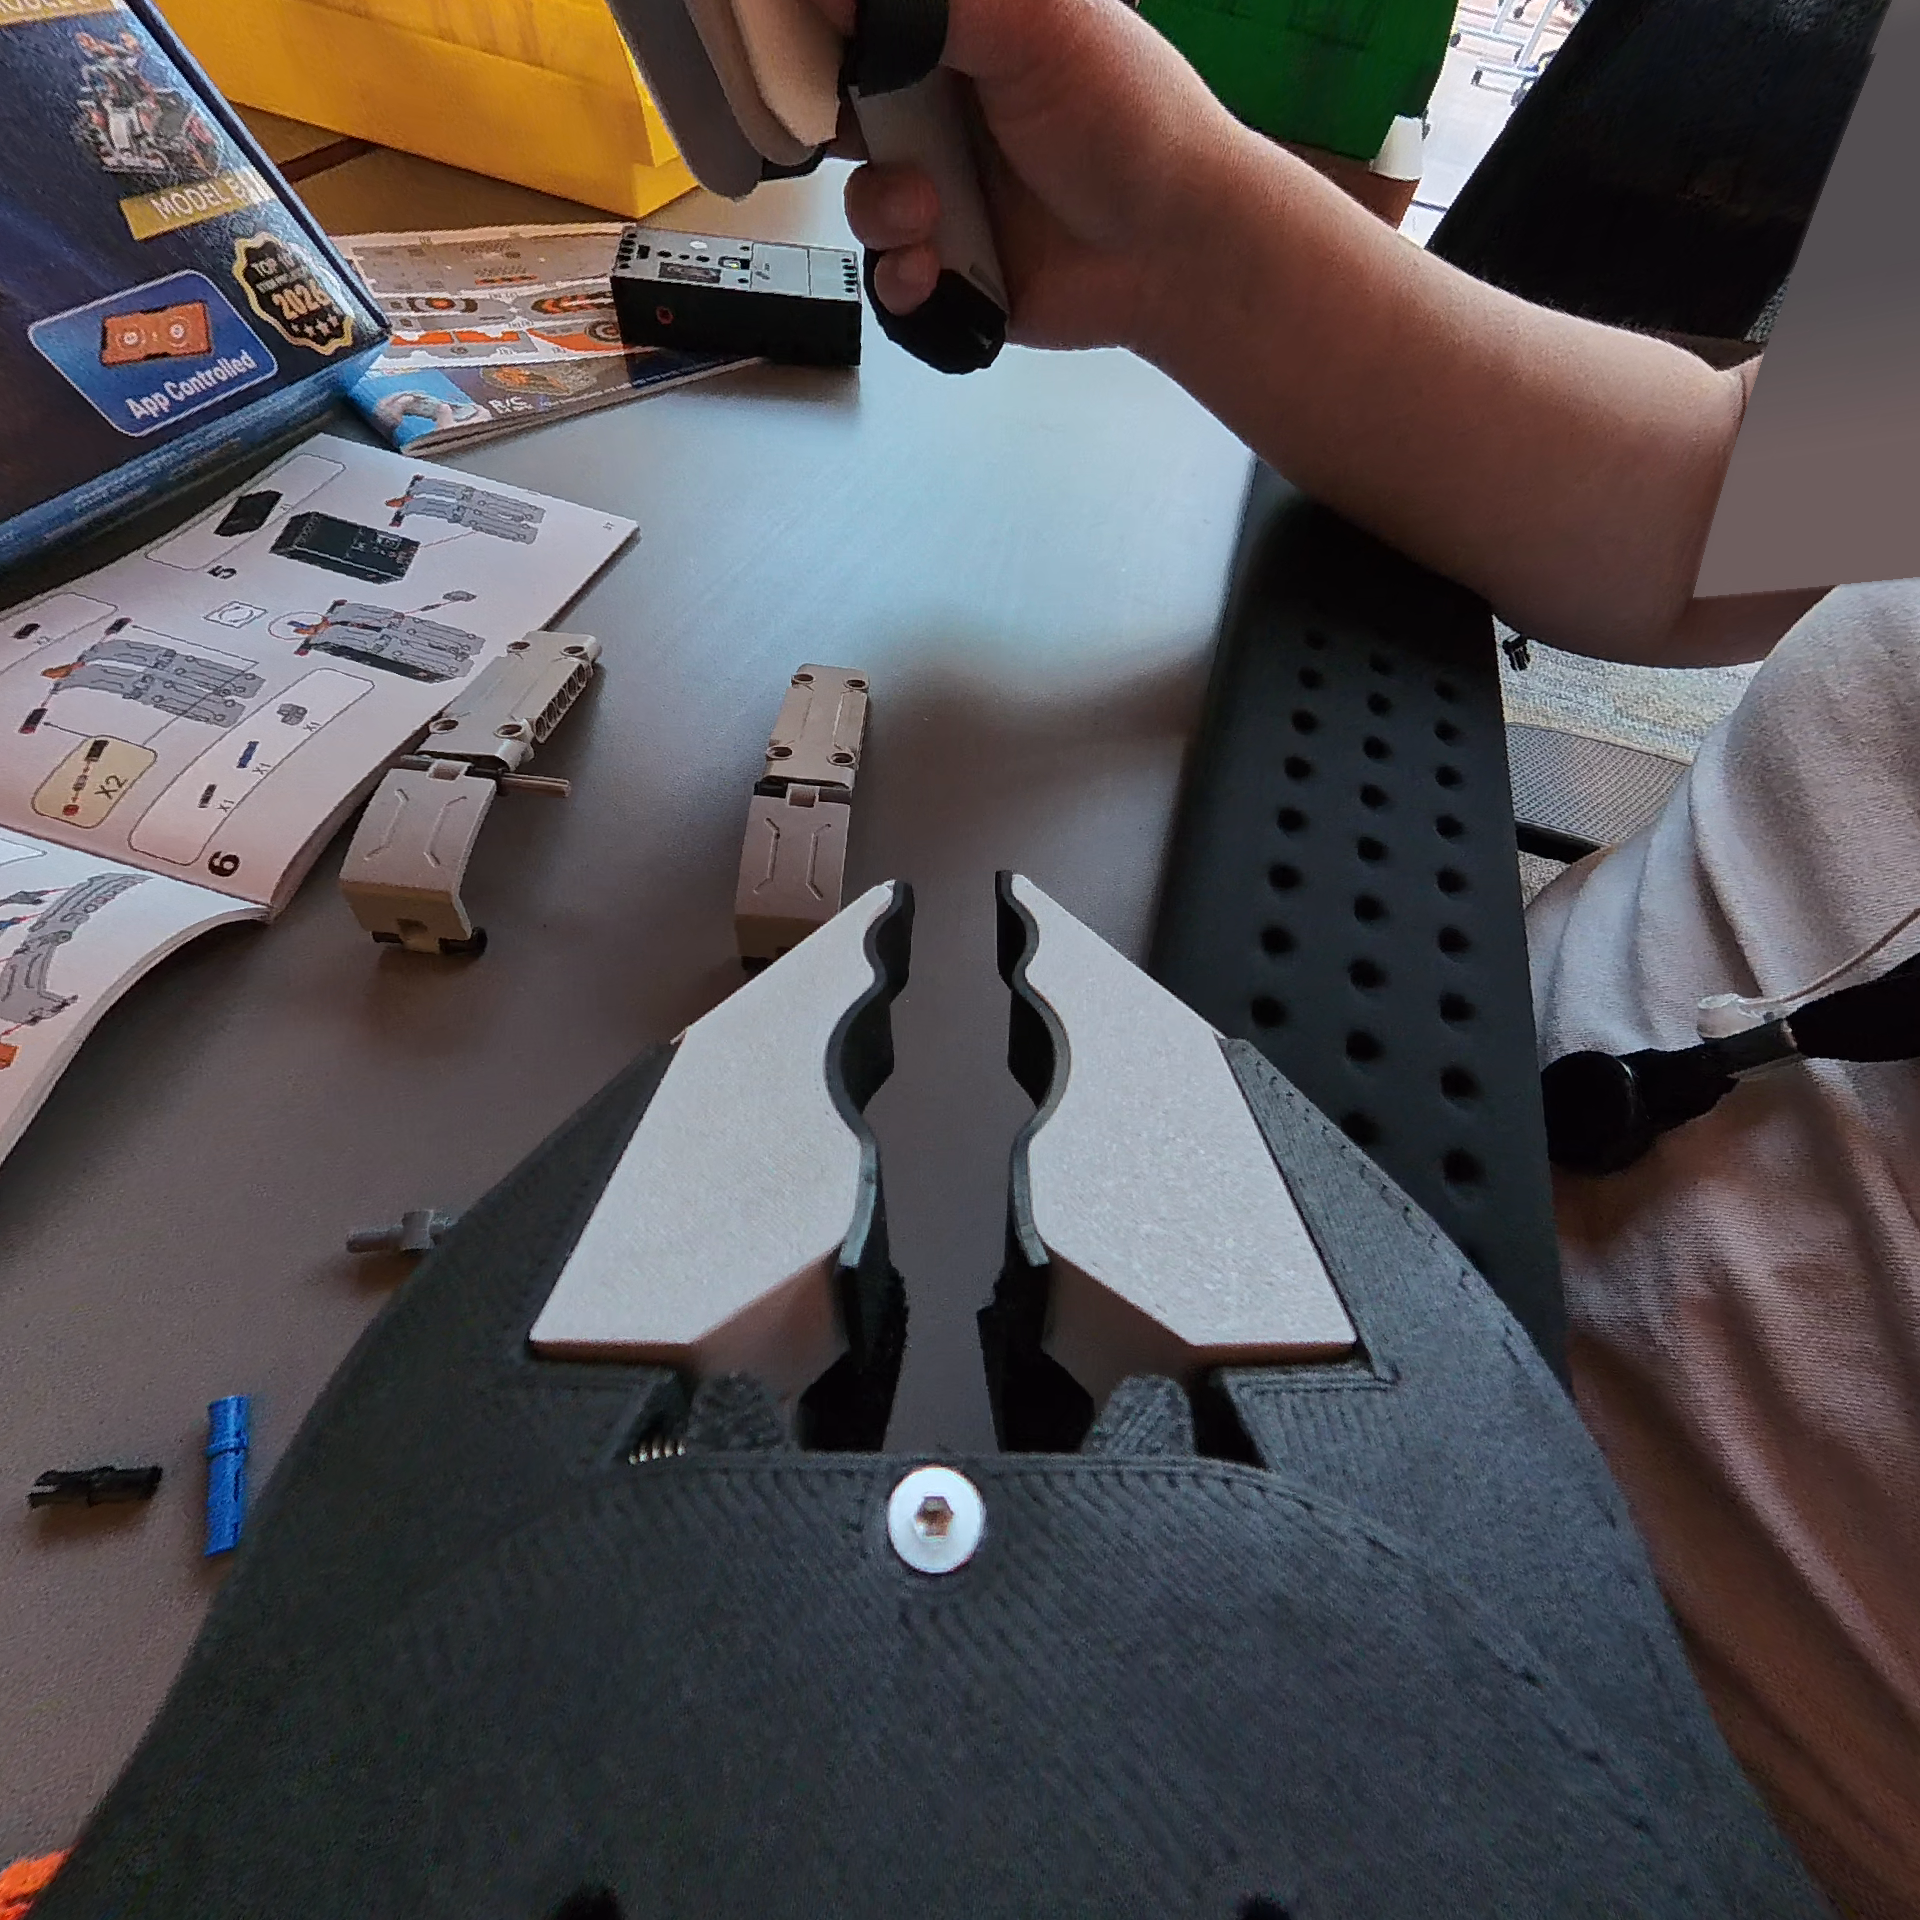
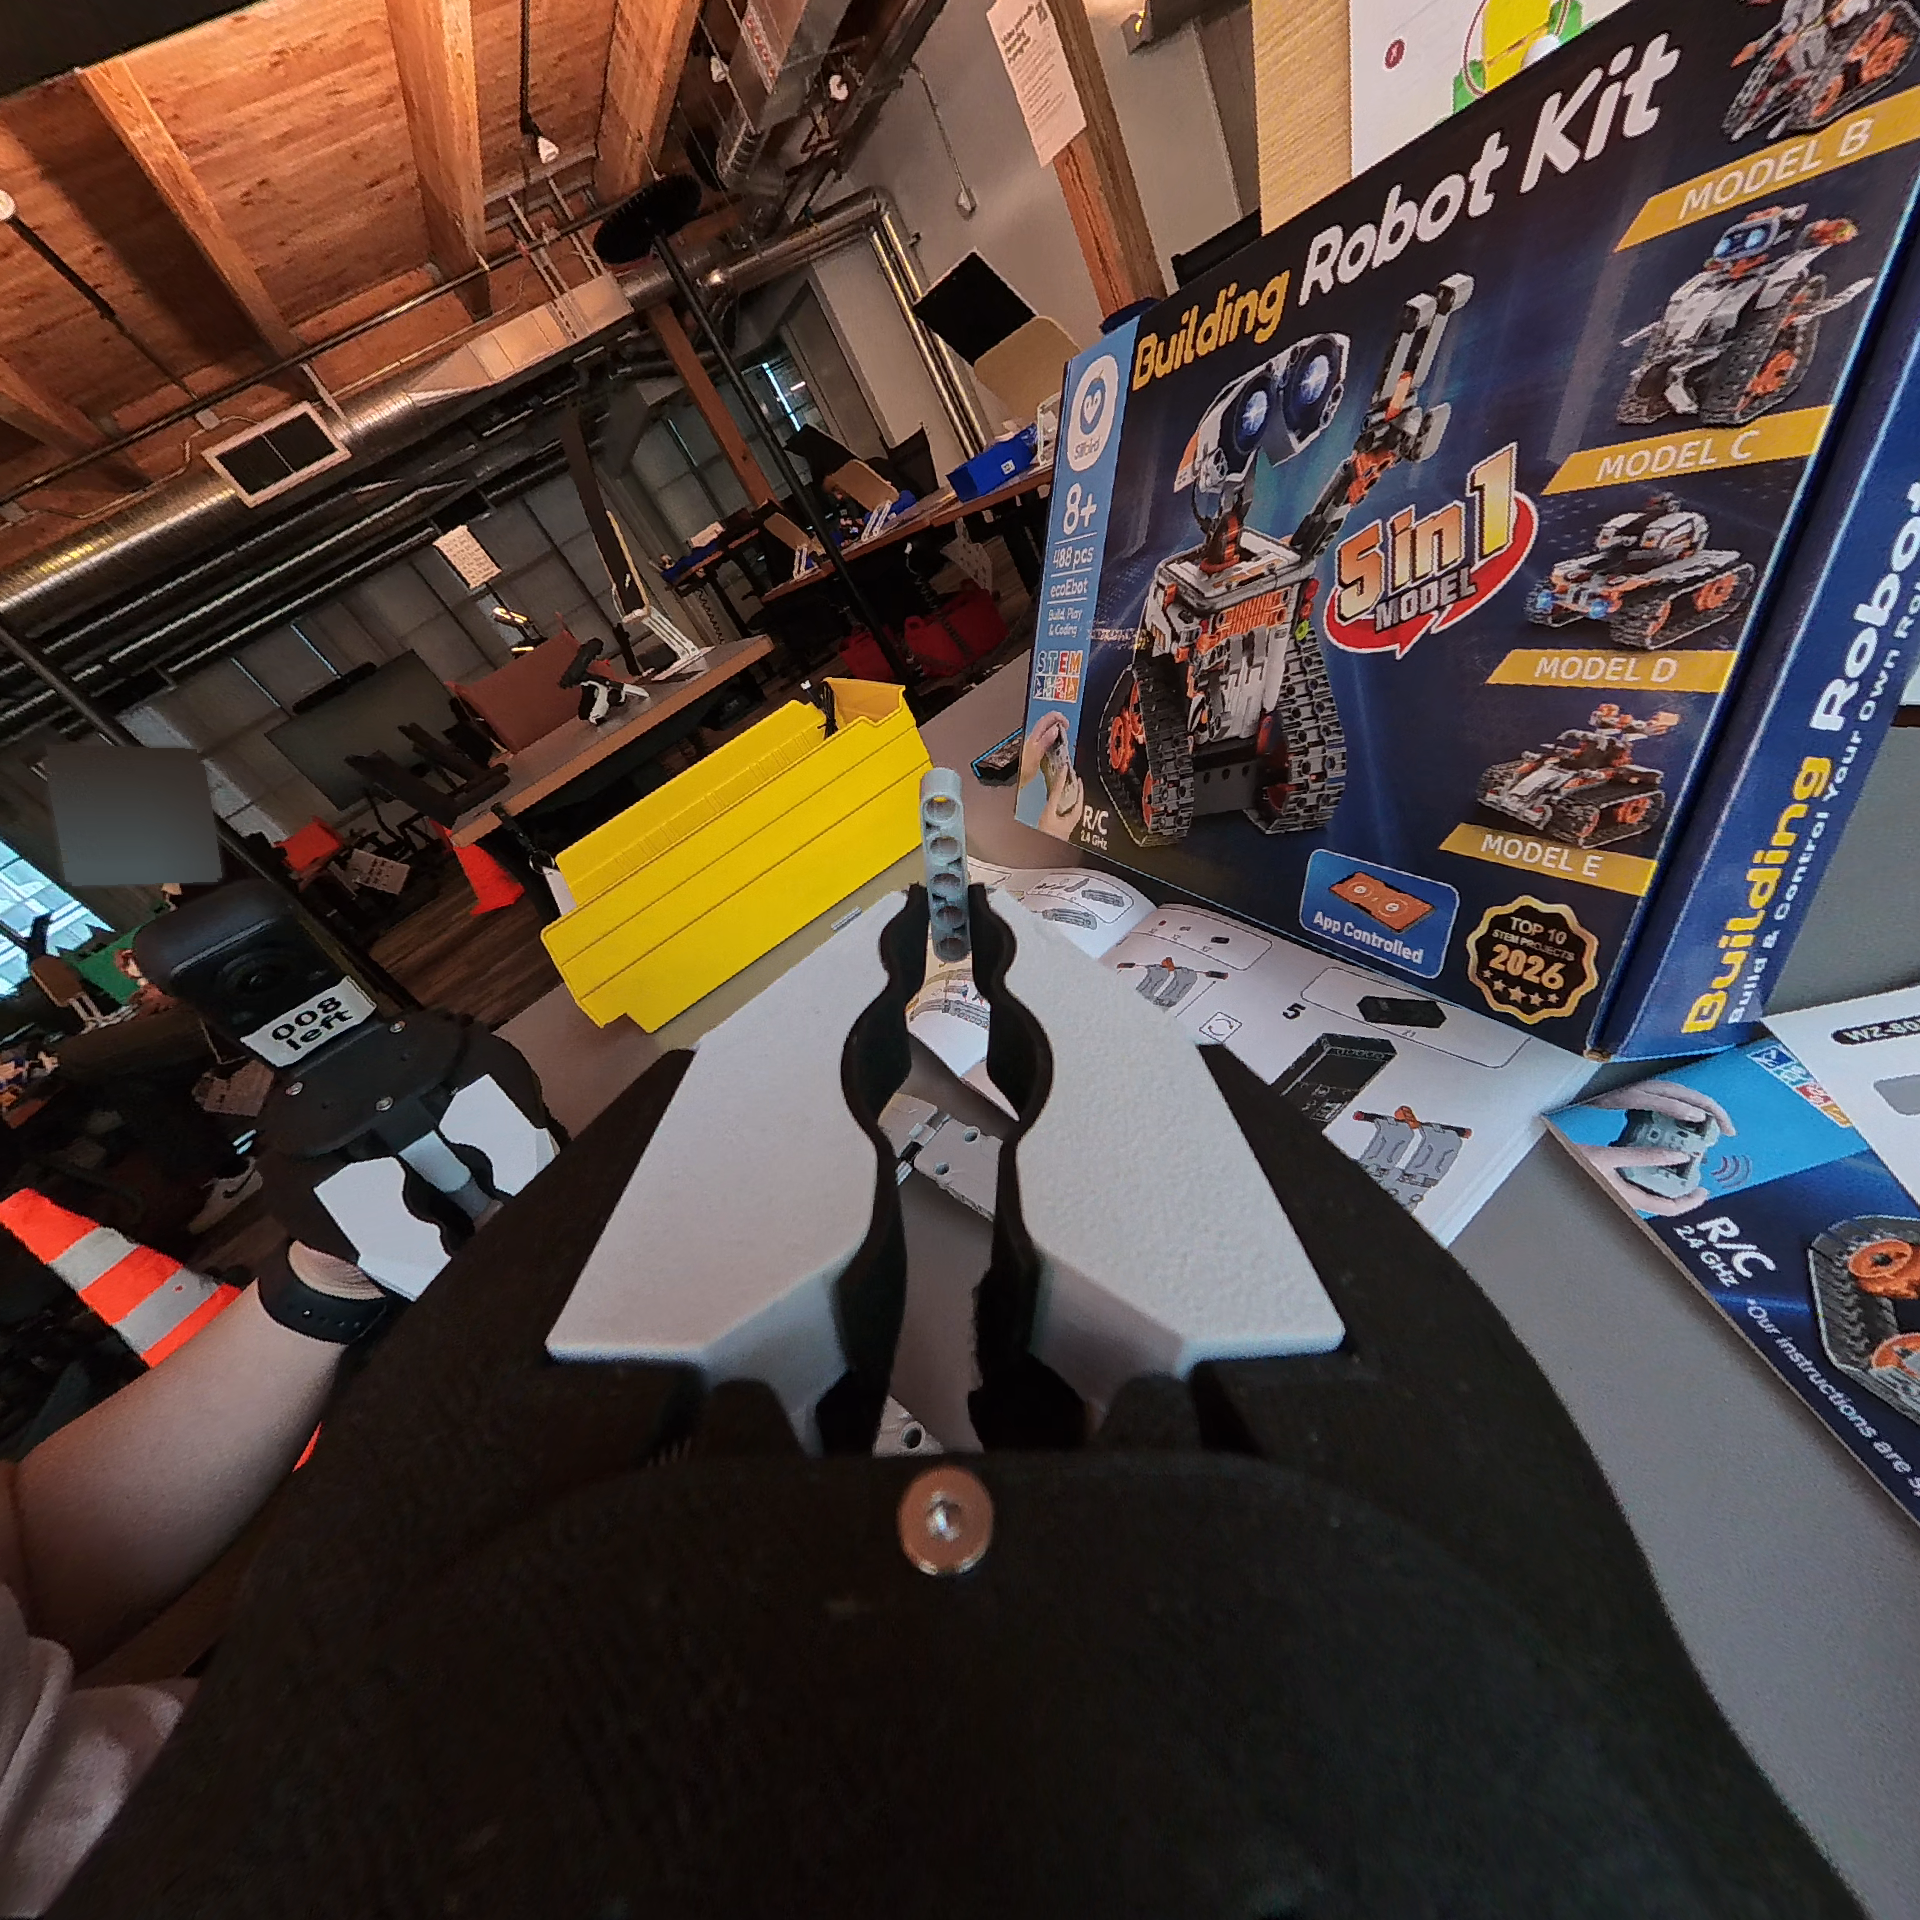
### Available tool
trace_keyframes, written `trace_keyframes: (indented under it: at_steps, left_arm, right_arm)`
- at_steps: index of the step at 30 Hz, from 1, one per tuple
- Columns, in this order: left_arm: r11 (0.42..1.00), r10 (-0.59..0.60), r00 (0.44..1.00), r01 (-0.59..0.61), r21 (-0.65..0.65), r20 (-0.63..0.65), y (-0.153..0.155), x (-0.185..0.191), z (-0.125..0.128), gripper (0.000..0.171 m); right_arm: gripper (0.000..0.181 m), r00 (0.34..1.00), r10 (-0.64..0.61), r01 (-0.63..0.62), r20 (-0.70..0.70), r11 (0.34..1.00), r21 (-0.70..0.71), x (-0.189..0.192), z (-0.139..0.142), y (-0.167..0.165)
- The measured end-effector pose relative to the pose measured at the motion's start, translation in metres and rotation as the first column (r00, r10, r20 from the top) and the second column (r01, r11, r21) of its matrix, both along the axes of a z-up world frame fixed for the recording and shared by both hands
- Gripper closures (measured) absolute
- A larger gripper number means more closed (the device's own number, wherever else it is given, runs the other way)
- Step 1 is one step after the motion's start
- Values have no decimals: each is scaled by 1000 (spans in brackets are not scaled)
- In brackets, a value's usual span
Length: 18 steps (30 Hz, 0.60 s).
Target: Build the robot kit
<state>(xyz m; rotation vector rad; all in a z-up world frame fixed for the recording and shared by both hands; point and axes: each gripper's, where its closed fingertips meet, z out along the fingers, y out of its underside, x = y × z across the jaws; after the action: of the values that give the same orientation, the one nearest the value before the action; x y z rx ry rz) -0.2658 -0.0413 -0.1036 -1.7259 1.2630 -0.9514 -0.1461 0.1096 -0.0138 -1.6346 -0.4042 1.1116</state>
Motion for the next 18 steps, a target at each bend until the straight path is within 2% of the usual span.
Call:
trace_keyframes:
  at_steps: [11, 15, 18]
  left_arm:
    - [1000, -3, 1000, 3, 7, -24, -1, 1, -4, 158]
    - [1000, 0, 1000, 0, 6, -28, 0, 1, -5, 158]
    - [1000, 8, 999, -8, -1, -35, 2, 0, -7, 158]
  right_arm:
    - [175, 999, 31, -30, 41, 999, -31, -3, -8, -1]
    - [175, 983, 71, -62, 169, 996, -60, -1, -23, -4]
    - [175, 930, 85, -70, 358, 996, -54, 4, -43, -5]
